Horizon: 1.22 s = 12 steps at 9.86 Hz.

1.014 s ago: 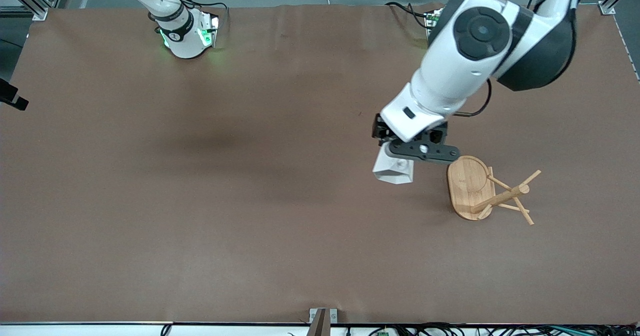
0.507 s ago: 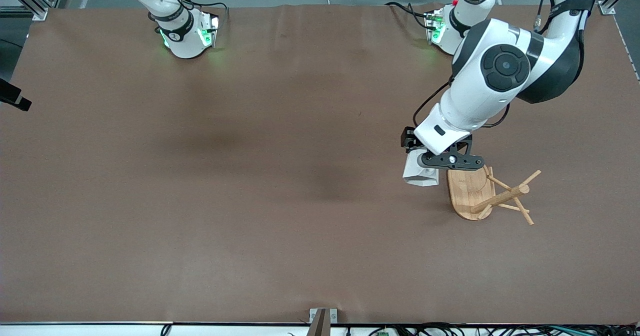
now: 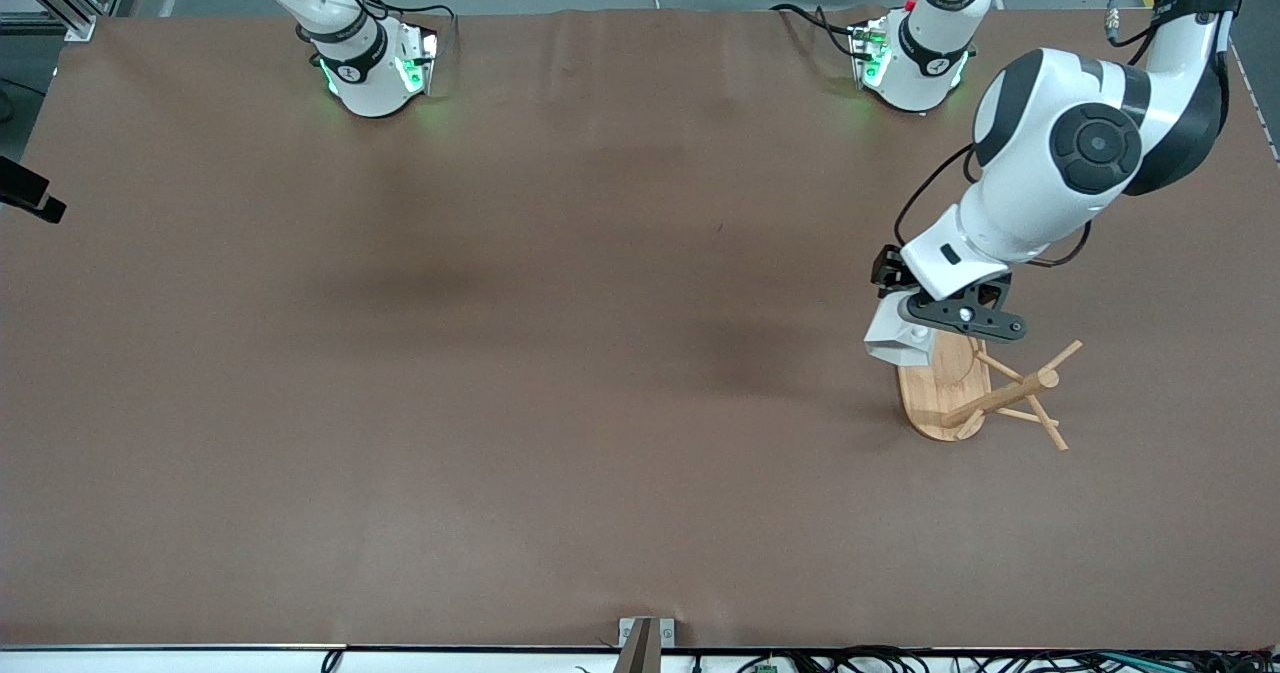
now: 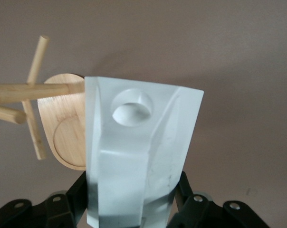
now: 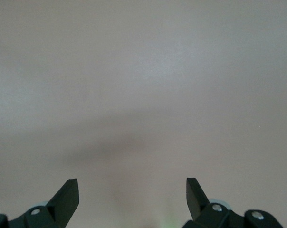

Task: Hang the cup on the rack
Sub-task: 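Lower the cup's hole onto a rack peg with the left gripper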

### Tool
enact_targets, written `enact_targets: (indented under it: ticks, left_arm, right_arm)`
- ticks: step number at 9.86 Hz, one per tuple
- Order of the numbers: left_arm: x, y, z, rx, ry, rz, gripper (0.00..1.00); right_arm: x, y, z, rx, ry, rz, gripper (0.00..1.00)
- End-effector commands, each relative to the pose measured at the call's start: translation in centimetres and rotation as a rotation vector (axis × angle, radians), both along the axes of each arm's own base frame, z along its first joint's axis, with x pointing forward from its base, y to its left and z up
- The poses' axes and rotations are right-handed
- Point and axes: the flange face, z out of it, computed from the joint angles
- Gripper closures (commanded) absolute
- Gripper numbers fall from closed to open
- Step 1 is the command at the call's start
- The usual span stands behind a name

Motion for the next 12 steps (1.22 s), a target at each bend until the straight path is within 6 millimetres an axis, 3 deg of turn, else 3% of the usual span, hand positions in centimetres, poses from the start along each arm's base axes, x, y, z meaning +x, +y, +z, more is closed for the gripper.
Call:
enact_targets:
  ticks: [1,6,8,11,12]
  left_arm:
    - [0.3,2.3,-2.2,-0.039,-0.004,-0.032,0.99]
    - [1.7,4.2,-4.6,-0.108,-0.010,-0.094,0.99]
    - [1.7,4.2,-4.7,-0.128,-0.006,-0.081,0.99]
    - [1.6,5.6,-5.3,-0.128,0.006,-0.056,0.99]
    - [1.8,6.9,-5.4,-0.122,0.006,-0.033,0.99]
  right_arm:
    - [-0.3,0.2,0.5,-0.018,-0.003,-0.017,0.00]
    - [0.0,0.3,0.5,-0.013,-0.023,-0.028,0.00]
    - [-0.1,0.4,0.4,-0.010,-0.012,-0.026,0.00]
    - [-0.1,0.4,0.4,-0.009,-0.012,-0.026,0.00]
    - [-0.2,0.4,0.4,-0.008,-0.009,-0.026,0.00]
